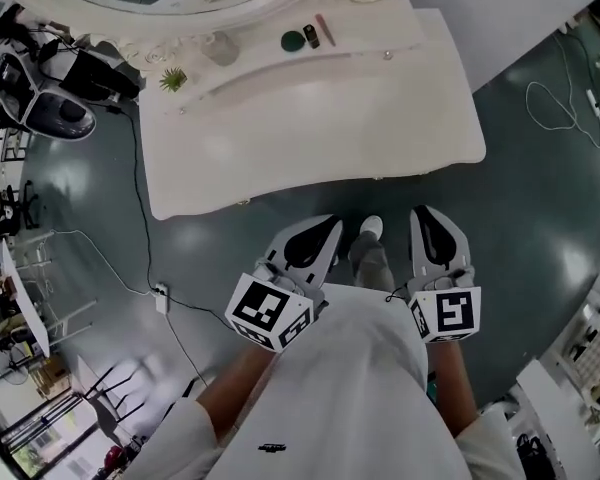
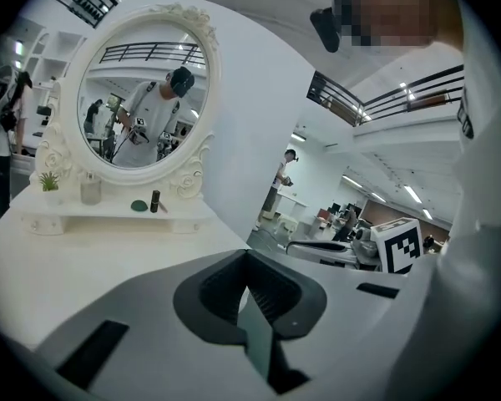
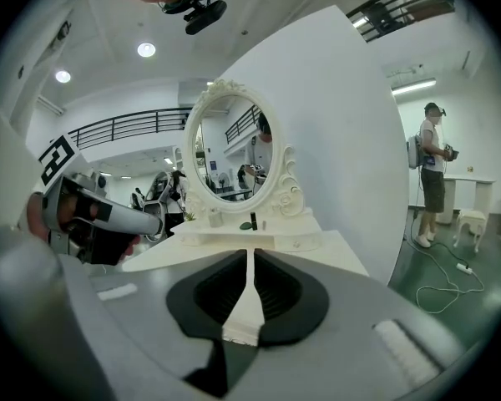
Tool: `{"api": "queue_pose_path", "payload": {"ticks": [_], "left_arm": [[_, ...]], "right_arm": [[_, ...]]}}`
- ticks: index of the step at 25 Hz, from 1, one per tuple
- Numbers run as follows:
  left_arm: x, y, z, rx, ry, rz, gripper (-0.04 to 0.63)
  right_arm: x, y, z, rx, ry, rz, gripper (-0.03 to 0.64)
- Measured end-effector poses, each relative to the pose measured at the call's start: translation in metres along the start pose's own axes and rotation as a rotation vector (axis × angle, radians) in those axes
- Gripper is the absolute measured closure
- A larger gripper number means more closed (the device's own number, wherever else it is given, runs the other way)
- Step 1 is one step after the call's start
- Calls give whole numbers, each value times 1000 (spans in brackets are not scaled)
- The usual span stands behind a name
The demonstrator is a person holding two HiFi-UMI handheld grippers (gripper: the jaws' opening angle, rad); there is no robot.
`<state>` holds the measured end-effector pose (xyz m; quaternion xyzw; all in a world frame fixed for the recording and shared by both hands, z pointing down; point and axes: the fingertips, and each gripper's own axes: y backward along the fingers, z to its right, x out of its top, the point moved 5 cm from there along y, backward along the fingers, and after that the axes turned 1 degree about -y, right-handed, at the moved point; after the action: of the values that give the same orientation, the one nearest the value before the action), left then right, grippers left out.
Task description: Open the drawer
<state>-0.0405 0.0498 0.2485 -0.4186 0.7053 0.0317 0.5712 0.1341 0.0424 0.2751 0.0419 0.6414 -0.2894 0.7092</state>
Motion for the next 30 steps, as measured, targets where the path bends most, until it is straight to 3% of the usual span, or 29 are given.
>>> {"api": "queue_pose_path", "payload": {"ticks": [9,16,30], "left_arm": [[-26,-17,-10,-15,-14,-22,586],[-52,-26,-27,21,-6,-60,586],[-90,-42,-35,-3,-21,-118,586]], "right_arm": [[-32,-22,0,2,-19,-22,527],[-66,-38,5,40,-138,-4,465],[-133,-63,-3,-45,-118,-107,442]]}}
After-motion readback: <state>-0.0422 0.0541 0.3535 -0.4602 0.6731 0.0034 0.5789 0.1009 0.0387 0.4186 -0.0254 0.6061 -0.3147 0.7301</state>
